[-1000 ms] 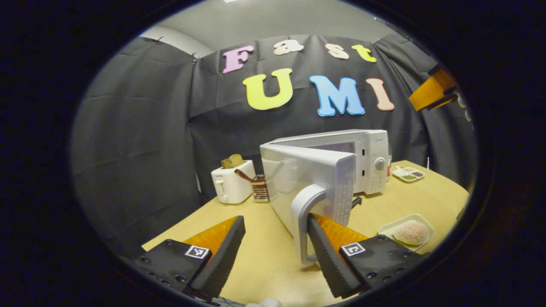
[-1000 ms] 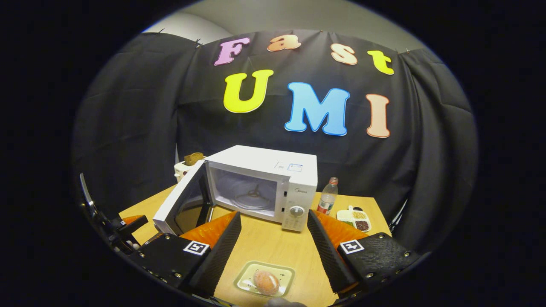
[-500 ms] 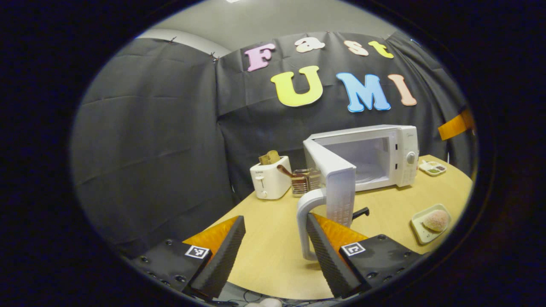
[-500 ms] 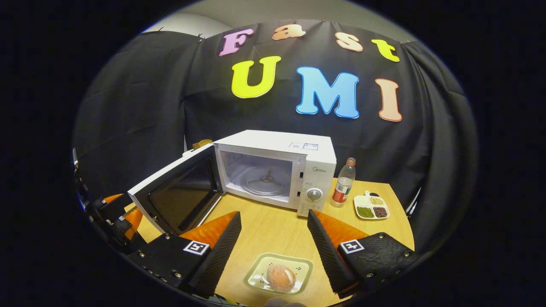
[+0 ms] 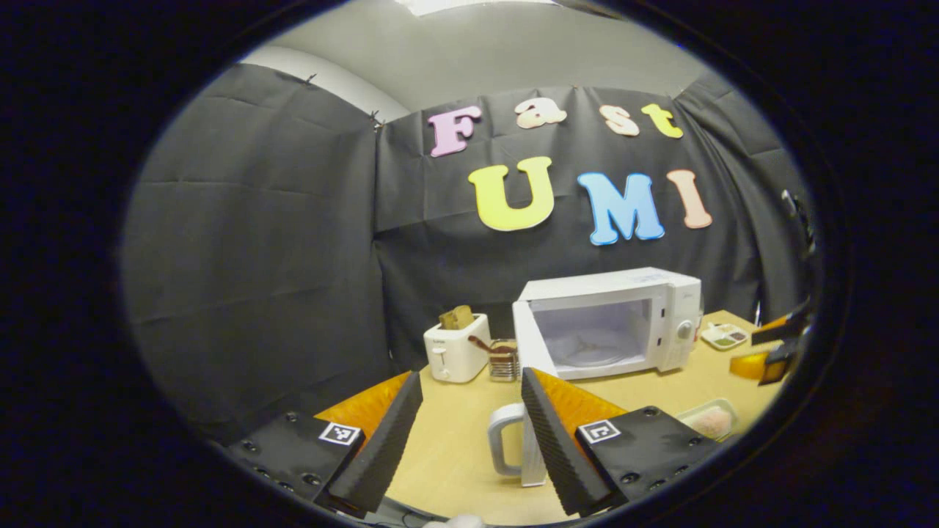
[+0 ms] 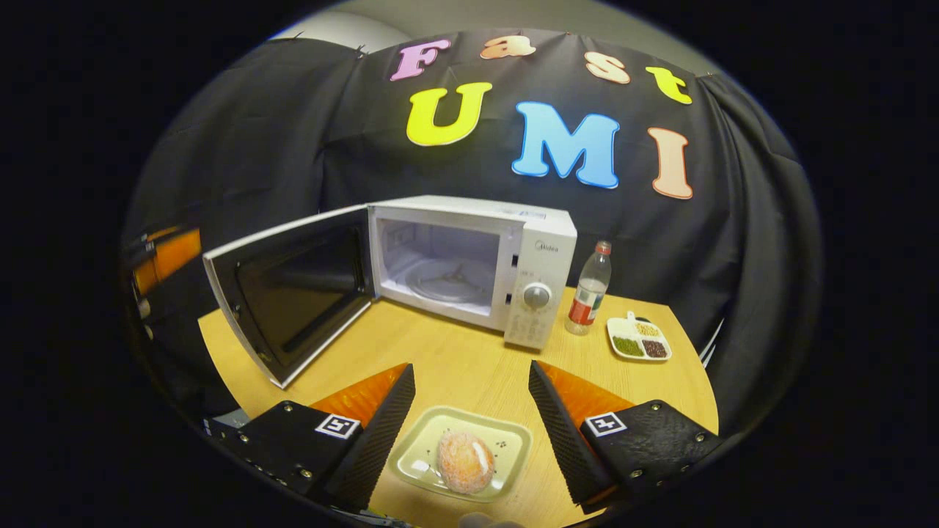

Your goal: Open the microwave oven with the left hand, put the food in, and close the microwave oven.

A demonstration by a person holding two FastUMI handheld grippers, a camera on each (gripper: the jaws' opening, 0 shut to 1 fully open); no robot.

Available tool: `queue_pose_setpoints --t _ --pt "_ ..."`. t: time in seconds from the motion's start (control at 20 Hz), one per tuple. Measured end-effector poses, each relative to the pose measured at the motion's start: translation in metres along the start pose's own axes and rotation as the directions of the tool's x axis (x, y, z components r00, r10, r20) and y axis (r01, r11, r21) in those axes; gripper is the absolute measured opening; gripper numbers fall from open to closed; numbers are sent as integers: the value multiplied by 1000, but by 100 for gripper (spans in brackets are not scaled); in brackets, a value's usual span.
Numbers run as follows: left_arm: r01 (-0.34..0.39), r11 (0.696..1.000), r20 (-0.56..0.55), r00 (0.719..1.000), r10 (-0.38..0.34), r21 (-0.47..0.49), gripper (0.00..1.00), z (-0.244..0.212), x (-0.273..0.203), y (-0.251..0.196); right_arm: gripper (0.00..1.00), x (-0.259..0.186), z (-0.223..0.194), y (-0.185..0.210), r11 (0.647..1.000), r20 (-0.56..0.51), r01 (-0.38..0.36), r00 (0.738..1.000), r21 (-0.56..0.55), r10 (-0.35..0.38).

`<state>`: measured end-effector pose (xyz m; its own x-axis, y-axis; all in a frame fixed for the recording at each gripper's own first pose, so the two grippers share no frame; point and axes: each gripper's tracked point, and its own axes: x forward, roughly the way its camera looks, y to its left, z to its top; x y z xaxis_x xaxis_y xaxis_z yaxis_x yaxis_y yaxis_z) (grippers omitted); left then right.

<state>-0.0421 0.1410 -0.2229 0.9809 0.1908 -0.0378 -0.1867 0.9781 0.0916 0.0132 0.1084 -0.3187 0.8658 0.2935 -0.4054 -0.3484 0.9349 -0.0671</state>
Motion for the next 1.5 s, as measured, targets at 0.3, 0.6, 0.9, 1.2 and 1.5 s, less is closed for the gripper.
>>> queue_pose_setpoints --t 0.3,0.6,0.9,1.2,1.5 --pt "129 992 90 988 -128 2 93 62 9 -53 95 13 -81 3 1000 -126 -7 992 16 9" --pt "200 979 118 974 -195 -32 92 83 26 -86 96 35 -114 1 998 -187 -4 982 56 15" --pt "208 978 127 971 -205 -11 93 87 36 -94 96 50 -137 6 995 -249 -24 967 93 47" --pt "201 979 125 971 -202 16 92 86 41 -91 78 50 -132 5 997 -267 -24 963 79 44" --pt "183 983 114 976 -183 12 93 87 44 -73 73 44 -105 8 998 -263 -28 964 62 43"
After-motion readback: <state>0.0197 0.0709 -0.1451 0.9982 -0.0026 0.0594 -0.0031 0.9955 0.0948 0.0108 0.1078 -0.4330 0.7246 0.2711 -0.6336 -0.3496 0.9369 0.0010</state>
